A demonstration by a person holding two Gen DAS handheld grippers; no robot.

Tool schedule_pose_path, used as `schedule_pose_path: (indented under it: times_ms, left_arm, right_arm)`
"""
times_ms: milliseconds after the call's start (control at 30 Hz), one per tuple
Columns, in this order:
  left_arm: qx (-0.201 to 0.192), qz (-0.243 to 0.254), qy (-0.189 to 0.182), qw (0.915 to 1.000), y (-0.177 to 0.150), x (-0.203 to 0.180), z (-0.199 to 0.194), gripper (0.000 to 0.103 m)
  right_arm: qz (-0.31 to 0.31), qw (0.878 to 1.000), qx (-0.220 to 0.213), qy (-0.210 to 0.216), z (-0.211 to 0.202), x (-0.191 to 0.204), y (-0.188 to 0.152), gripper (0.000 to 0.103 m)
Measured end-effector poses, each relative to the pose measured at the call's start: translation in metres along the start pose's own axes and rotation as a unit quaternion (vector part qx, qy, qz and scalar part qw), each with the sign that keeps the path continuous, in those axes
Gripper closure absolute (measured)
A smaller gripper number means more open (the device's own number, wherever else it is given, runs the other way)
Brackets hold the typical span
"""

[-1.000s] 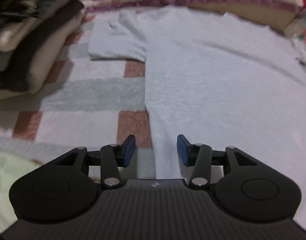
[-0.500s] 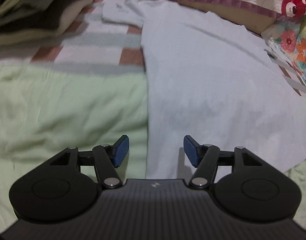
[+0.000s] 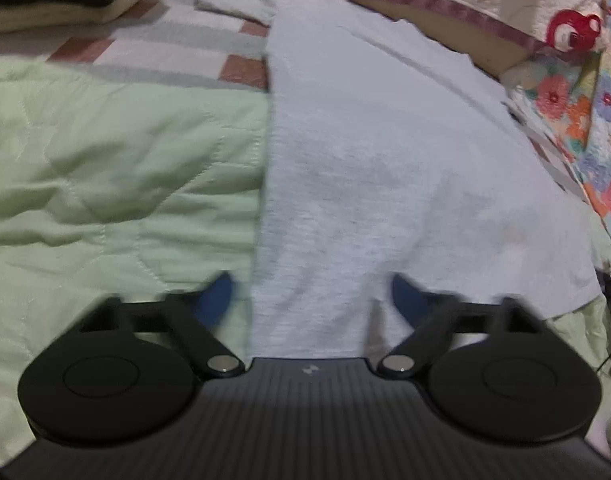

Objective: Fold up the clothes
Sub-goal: 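Grasp the grey shirt hem with both grippers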

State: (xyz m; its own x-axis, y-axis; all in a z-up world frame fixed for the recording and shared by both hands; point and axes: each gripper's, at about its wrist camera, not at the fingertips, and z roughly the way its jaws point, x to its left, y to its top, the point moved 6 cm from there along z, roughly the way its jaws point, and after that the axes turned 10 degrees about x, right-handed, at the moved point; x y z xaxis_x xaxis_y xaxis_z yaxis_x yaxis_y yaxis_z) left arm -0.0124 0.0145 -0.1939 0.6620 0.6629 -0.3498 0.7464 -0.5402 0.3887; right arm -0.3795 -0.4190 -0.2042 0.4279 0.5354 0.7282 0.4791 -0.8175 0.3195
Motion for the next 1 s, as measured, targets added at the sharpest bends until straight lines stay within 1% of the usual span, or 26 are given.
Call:
schedule_pose_path:
  times_ms: [33,67,100,133,167,233,300,333,400,467,500,533,567,600,633,667,767,800,833,867,900,933,1000]
  left_arm:
    - [0.008,0.005,0.014,0.9999,0.000,-0.003,0.002,0.084]
    - [0.017,0.009,0.029,0.9994,-0.001,-0.005,0.005,0.098]
    - [0.018,0.037,0.060,0.9974,-0.001,-0.012,0.006,0.098]
    - [0.018,0.067,0.092,0.9934,0.000,-0.018,0.006,0.098]
    - [0.015,0.067,0.096,0.9930,0.001,-0.021,0.006,0.098]
    - [0.006,0.061,0.101,0.9930,0.003,-0.028,0.003,0.098]
    - [-0.006,0.015,0.049,0.9987,0.004,-0.023,-0.001,0.098]
    - [-0.012,-0.009,0.021,0.9997,0.004,-0.020,-0.003,0.097]
    - [-0.008,-0.029,-0.015,0.9994,0.004,-0.018,-0.002,0.094]
    - [-0.006,-0.046,-0.035,0.9983,0.004,-0.016,0.000,0.092]
    - [-0.002,-0.052,-0.035,0.9981,0.004,-0.015,0.002,0.087]
    - [0.002,-0.058,-0.034,0.9978,0.004,-0.013,0.003,0.071]
    - [0.006,-0.052,-0.018,0.9984,0.003,-0.013,0.004,0.059]
    - [0.009,-0.046,-0.001,0.9989,0.002,-0.013,0.004,0.058]
    - [0.008,-0.043,-0.001,0.9990,0.003,-0.014,0.005,0.056]
    - [0.007,-0.041,-0.001,0.9991,0.004,-0.014,0.006,0.053]
    - [0.004,-0.034,-0.003,0.9994,0.006,-0.016,0.007,0.049]
    - [0.003,-0.031,-0.004,0.9995,0.007,-0.017,0.008,0.051]
    - [0.002,-0.029,-0.005,0.9996,0.008,-0.018,0.008,0.056]
    - [0.000,-0.027,-0.006,0.9996,0.009,-0.018,0.009,0.094]
    - [-0.001,-0.024,-0.006,0.9997,0.009,-0.019,0.009,0.100]
    - [-0.002,-0.022,-0.007,0.9997,0.010,-0.020,0.010,0.101]
    - [-0.025,0.003,0.012,0.9996,0.021,-0.028,-0.004,0.101]
  right_arm:
    - [-0.015,1.000,-0.013,-0.003,-0.002,0.007,0.003,0.096]
    - [-0.025,0.999,-0.025,0.004,-0.005,0.015,0.006,0.096]
    - [-0.035,0.999,-0.036,0.014,-0.010,0.023,0.010,0.096]
    - [-0.044,0.998,-0.046,0.029,-0.015,0.030,0.015,0.096]
    - [-0.052,0.996,-0.056,0.045,-0.020,0.037,0.019,0.096]
    - [-0.055,0.995,-0.064,0.047,-0.025,0.041,0.024,0.096]
    - [-0.057,0.995,-0.070,0.046,-0.029,0.045,0.029,0.096]
    - [-0.057,0.995,-0.072,0.045,-0.031,0.045,0.029,0.096]
    - [-0.058,0.995,-0.075,0.043,-0.034,0.046,0.027,0.096]
    - [-0.058,0.994,-0.078,0.040,-0.037,0.046,0.025,0.096]
    - [-0.057,0.995,-0.078,0.035,-0.037,0.045,0.023,0.096]
    - [-0.056,0.995,-0.077,0.029,-0.036,0.043,0.021,0.096]
    - [-0.056,0.995,-0.076,0.024,-0.036,0.041,0.019,0.096]
    - [-0.055,0.996,-0.074,0.018,-0.036,0.038,0.017,0.096]
    - [-0.054,0.996,-0.073,0.012,-0.036,0.035,0.015,0.096]
    - [-0.054,0.996,-0.075,0.011,-0.037,0.035,0.016,0.096]
    - [-0.053,0.995,-0.085,0.011,-0.039,0.037,0.022,0.095]
    - [-0.053,0.995,-0.089,0.011,-0.040,0.037,0.024,0.095]
    - [-0.053,0.994,-0.092,0.010,-0.041,0.038,0.027,0.095]
    - [-0.053,0.994,-0.095,0.010,-0.042,0.039,0.029,0.095]
    - [-0.052,0.994,-0.099,0.010,-0.043,0.039,0.031,0.096]
    - [-0.052,0.993,-0.102,0.010,-0.044,0.040,0.033,0.096]
    - [-0.052,0.993,-0.109,0.010,-0.046,0.041,0.037,0.096]
